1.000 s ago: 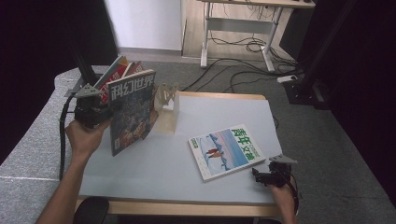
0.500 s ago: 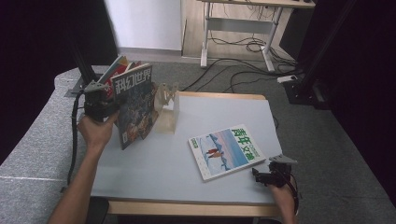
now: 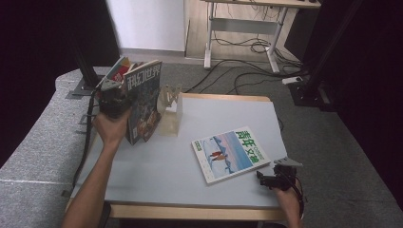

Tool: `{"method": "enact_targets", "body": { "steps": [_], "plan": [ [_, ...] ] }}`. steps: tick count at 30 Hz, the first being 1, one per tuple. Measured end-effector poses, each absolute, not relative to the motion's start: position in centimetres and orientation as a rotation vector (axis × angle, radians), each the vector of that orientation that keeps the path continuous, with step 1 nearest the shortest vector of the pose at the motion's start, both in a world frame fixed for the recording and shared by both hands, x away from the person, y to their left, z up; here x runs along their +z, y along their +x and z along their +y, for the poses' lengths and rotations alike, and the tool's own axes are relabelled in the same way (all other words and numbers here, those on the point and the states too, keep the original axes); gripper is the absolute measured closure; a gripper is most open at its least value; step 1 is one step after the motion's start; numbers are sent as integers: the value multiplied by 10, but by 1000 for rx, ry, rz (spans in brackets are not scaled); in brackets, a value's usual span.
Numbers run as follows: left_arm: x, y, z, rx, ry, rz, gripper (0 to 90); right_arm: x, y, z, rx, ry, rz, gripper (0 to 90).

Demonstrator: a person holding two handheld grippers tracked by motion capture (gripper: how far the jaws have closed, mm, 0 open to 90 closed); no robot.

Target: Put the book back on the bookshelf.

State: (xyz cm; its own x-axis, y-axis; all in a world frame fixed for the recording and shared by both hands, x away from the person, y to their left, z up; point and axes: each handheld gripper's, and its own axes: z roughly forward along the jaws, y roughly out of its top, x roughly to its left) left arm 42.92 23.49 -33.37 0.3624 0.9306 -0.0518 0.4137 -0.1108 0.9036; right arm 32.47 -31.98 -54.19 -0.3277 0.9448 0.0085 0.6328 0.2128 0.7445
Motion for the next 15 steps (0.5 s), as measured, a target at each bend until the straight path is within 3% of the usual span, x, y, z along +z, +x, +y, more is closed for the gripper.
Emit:
{"method": "enact_targets", "body": {
  "steps": [15],
  "plan": [
    [-371, 448, 229, 716, 1654, 1175, 826, -542, 325, -320, 920, 1457, 2042, 0]
  ]
}}
